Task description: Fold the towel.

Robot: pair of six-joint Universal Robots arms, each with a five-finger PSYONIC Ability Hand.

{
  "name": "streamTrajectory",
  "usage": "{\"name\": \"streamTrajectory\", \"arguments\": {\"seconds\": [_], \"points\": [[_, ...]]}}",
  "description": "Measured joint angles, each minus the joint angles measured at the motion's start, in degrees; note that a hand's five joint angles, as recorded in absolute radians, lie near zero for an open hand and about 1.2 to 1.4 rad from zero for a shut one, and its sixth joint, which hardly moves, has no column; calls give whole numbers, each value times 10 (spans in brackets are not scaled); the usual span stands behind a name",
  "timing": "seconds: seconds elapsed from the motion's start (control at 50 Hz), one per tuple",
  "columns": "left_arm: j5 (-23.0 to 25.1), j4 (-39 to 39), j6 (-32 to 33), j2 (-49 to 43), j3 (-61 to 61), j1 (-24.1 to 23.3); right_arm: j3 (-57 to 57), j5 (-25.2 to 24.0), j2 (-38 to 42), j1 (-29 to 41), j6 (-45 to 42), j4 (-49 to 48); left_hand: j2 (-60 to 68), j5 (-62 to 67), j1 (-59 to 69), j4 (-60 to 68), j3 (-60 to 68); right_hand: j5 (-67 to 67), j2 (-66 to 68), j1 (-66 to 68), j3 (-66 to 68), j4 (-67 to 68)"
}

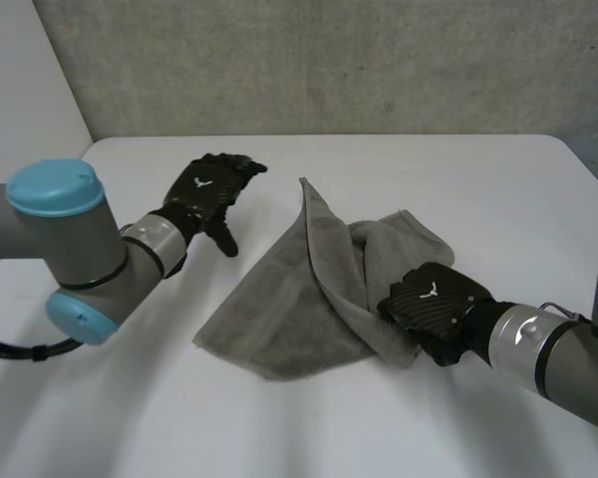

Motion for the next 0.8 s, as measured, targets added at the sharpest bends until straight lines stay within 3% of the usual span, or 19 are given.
{"name": "streamTrajectory", "arguments": {"seconds": [0.26, 0.54, 0.8], "points": [[97, 23, 59, -117, 140, -27, -9, -50, -40, -3, 2, 48, 5, 0, 2, 3, 5, 0, 0, 0, 0, 0], [120, -45, 58, -253, 362, -61, -7, -58, -71, 0, 8, 61, 112, 98, 109, 110, 112, 0, 0, 0, 0, 0], [142, -103, 67, -329, 477, -86, -6, -60, -101, -2, 13, 62, 251, 236, 249, 250, 250, 0, 0, 0, 0, 0]]}}
